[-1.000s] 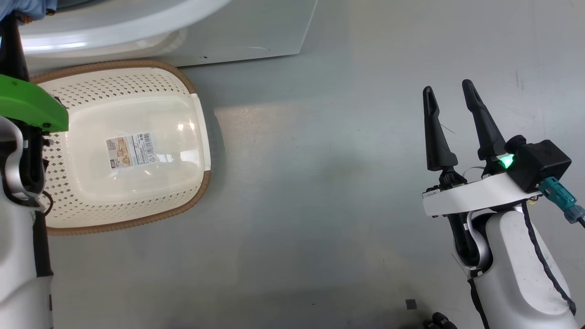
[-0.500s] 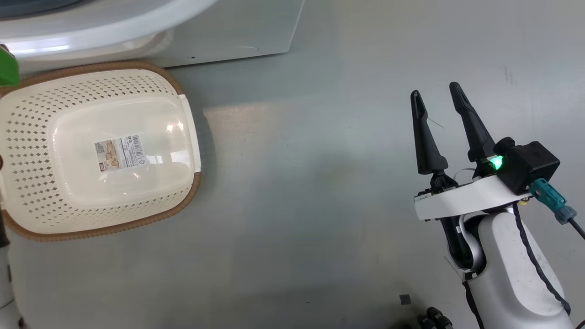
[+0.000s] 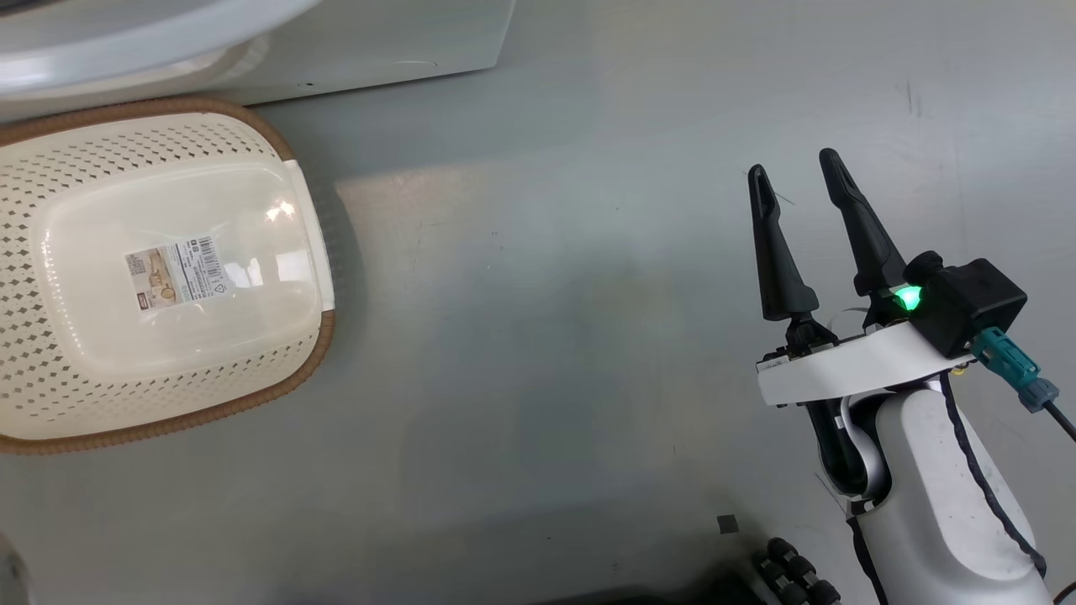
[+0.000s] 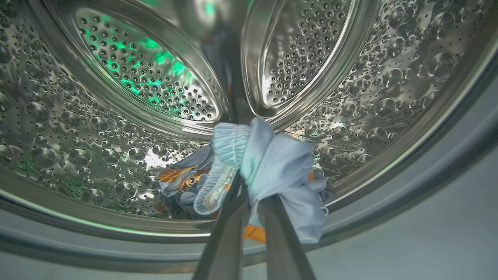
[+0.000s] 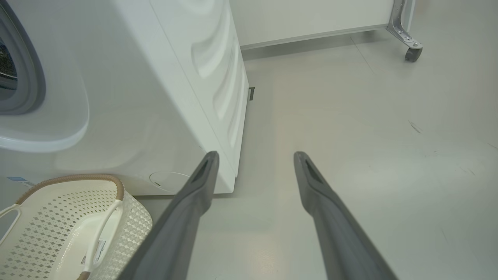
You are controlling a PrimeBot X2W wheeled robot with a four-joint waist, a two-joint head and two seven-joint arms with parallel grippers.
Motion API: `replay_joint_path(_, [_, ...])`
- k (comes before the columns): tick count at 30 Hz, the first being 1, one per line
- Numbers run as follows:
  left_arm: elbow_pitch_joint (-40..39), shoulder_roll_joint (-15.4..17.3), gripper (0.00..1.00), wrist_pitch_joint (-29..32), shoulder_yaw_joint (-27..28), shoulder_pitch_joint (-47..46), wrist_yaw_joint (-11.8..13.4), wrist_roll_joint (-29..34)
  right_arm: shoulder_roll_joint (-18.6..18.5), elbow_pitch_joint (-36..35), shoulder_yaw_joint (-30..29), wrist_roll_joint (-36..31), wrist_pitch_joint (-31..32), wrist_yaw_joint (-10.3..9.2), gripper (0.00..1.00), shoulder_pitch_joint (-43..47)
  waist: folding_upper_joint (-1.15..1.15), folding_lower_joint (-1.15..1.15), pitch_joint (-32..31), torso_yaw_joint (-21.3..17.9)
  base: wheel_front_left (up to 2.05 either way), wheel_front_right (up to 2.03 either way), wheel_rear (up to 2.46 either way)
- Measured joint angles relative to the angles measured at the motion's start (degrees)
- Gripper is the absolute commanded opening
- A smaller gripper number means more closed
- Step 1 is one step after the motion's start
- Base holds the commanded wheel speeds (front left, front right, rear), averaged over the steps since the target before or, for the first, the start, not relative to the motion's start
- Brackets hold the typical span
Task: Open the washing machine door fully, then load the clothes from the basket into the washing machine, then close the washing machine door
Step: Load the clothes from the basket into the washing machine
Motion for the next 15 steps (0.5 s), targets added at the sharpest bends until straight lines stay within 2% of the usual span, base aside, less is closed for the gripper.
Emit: replay_joint_path(15, [3.57, 1.59, 0.00, 1.13, 0.80, -10.11, 0.00, -0.74, 0.03, -0.96, 0.05, 0.35, 0.00, -0.01, 1.00, -0.09, 0.00, 0.00, 5.96, -0.96, 0.00, 0.00, 0.00])
